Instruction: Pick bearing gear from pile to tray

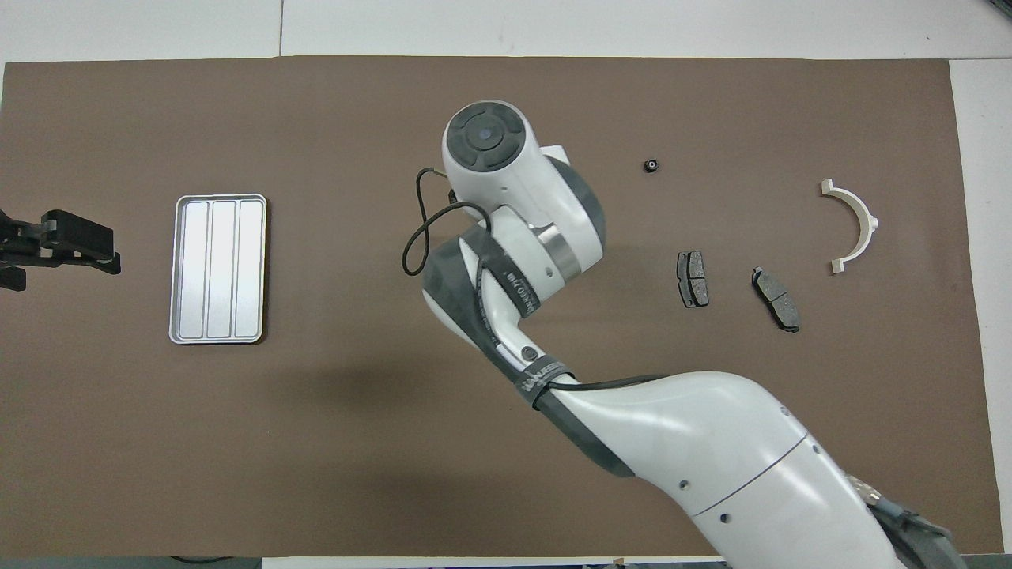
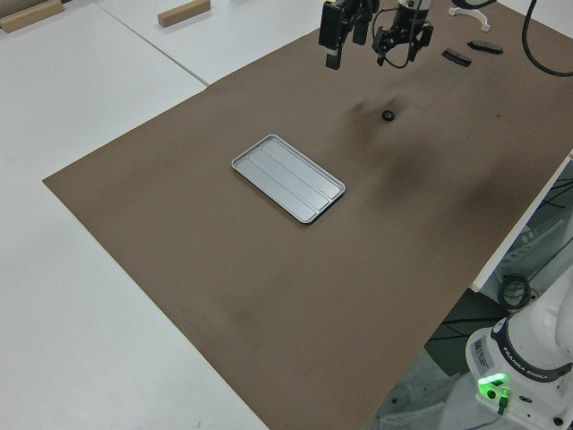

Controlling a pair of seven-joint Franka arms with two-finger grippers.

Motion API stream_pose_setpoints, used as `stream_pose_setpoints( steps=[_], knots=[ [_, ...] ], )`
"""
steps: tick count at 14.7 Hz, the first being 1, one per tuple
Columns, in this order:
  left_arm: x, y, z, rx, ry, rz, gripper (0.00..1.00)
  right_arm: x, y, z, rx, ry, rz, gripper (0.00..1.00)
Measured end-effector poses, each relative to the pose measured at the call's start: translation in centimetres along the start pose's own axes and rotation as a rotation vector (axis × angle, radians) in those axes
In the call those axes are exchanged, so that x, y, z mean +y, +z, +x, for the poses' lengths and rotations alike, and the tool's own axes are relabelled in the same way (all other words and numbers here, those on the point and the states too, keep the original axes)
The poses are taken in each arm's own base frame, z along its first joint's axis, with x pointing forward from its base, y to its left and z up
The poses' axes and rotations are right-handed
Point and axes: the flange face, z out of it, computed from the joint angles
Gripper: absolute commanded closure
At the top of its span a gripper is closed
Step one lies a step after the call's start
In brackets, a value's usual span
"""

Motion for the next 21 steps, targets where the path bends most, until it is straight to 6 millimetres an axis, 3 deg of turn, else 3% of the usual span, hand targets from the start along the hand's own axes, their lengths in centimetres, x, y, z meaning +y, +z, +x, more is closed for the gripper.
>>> stream_pose_setpoints(
  steps=[2,4,7,9,11,13,18,21],
  knots=[
    [0.4,-0.1,0.0,0.008,-0.026,-0.002,0.0,3.9,-1.1,5.1,0.01,-0.102,0.007,0.0],
    [2.0,-0.3,0.0,0.03,-0.122,-0.009,0.0,7.6,-0.8,9.2,0.008,-0.194,0.003,0.0],
    [6.6,0.0,0.0,0.084,-0.288,-0.077,0.0,11.7,1.3,13.5,0.03,-0.282,0.018,0.0],
    [9.9,2.1,-0.2,0.096,-0.315,-0.111,0.0,14.4,3.7,15.7,0.058,-0.322,0.036,0.0],
    [12.9,4.8,-0.5,0.085,-0.348,-0.114,0.0,16.3,6.0,16.7,0.074,-0.347,0.044,0.0],
    [16.5,8.0,-0.1,0.076,-0.377,-0.114,0.0,16.8,7.2,16.6,0.072,-0.352,0.044,0.0],
    [26.3,18.5,1.6,0.052,-0.366,-0.1,0.0,16.2,7.4,16.0,0.067,-0.364,0.05,0.01],
    [29.9,24.5,2.6,0.061,-0.37,-0.079,0.0,16.1,7.8,16.0,0.088,-0.365,0.063,0.04]
  ],
)
